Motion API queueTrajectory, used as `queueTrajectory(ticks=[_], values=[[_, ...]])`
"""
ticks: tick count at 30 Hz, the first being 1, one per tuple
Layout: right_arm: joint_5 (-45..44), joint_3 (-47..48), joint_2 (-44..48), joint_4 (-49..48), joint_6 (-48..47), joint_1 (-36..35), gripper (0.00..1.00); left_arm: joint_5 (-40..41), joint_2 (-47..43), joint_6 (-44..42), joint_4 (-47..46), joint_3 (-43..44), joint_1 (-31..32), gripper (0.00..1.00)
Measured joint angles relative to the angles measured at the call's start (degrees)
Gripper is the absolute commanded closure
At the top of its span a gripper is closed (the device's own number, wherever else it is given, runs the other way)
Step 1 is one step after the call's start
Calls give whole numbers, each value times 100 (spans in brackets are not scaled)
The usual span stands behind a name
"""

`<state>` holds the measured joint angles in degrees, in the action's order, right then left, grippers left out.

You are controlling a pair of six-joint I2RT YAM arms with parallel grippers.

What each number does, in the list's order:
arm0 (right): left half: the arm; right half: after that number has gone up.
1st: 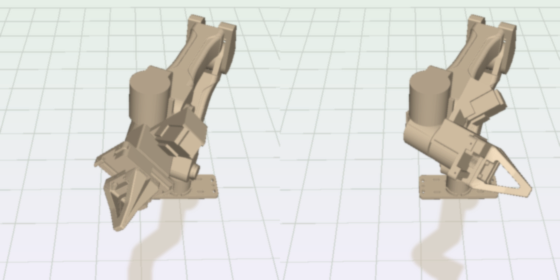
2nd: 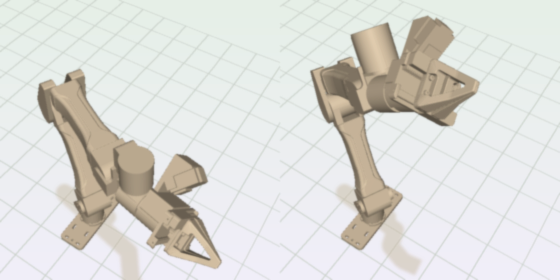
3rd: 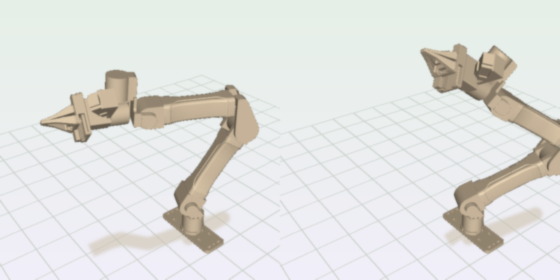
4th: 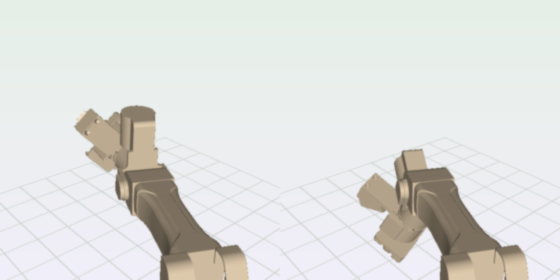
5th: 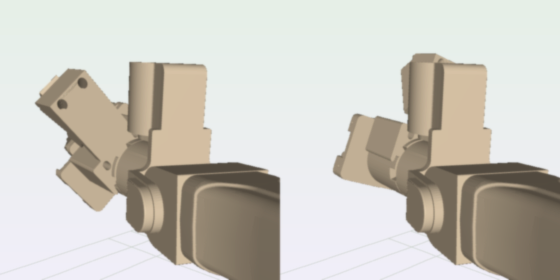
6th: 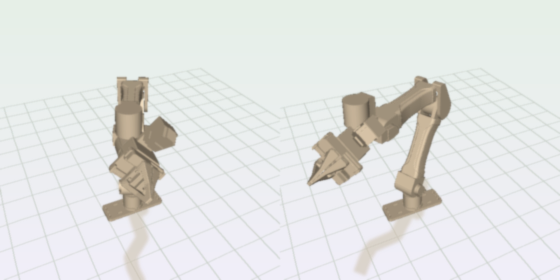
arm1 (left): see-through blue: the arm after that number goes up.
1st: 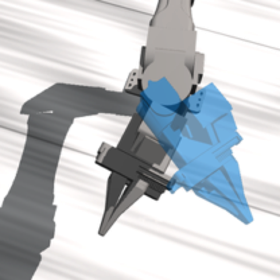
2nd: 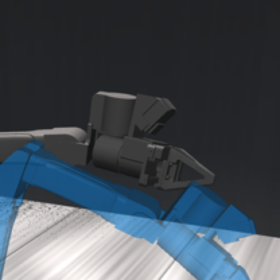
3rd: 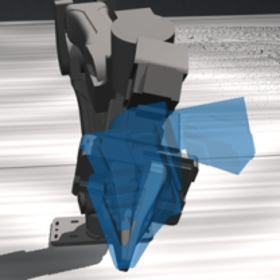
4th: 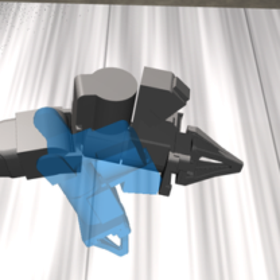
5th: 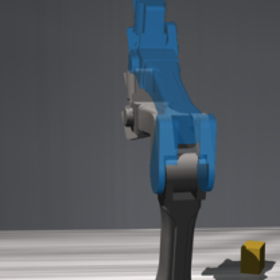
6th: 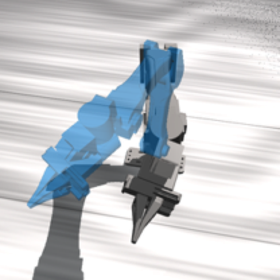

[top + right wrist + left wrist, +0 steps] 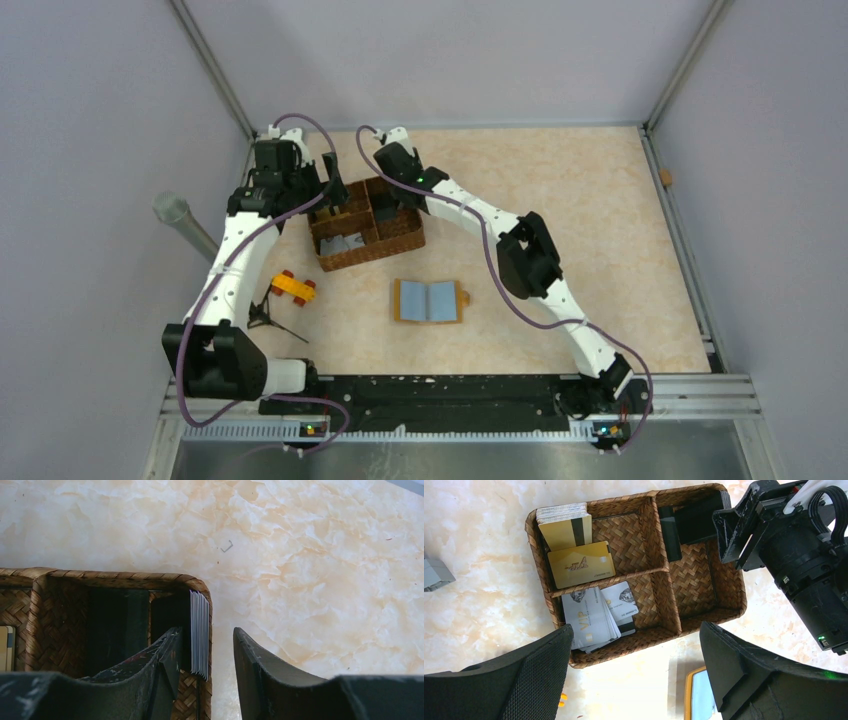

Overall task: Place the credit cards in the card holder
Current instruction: Pick up the credit card from the storage box.

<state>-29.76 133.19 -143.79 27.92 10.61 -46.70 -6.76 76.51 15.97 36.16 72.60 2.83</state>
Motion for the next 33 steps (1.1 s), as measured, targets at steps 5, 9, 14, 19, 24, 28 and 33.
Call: queueTrajectory(ticks=[5, 9, 14, 19, 24, 28, 33], values=[[0, 0, 0, 0, 0, -2, 59, -33, 0, 0, 0, 0, -11, 1], [2, 0, 0, -2, -2, -2, 60, -59, 0, 2, 0, 0, -11, 1], [0, 0, 0, -2, -13, -7, 62, -101, 0, 4, 0, 0, -11, 1], [-2, 0, 0, -4, -17, -17, 63, -131, 0, 9, 0, 0, -13, 1], [-20, 0, 0, -4, -59, -42, 64, -142, 0, 20, 0, 0, -17, 1], [-22, 0, 0, -4, -61, -44, 65, -144, 0, 22, 0, 0, -17, 1], [-28, 0, 0, -4, -63, -52, 67, -164, 0, 22, 0, 0, -17, 1]])
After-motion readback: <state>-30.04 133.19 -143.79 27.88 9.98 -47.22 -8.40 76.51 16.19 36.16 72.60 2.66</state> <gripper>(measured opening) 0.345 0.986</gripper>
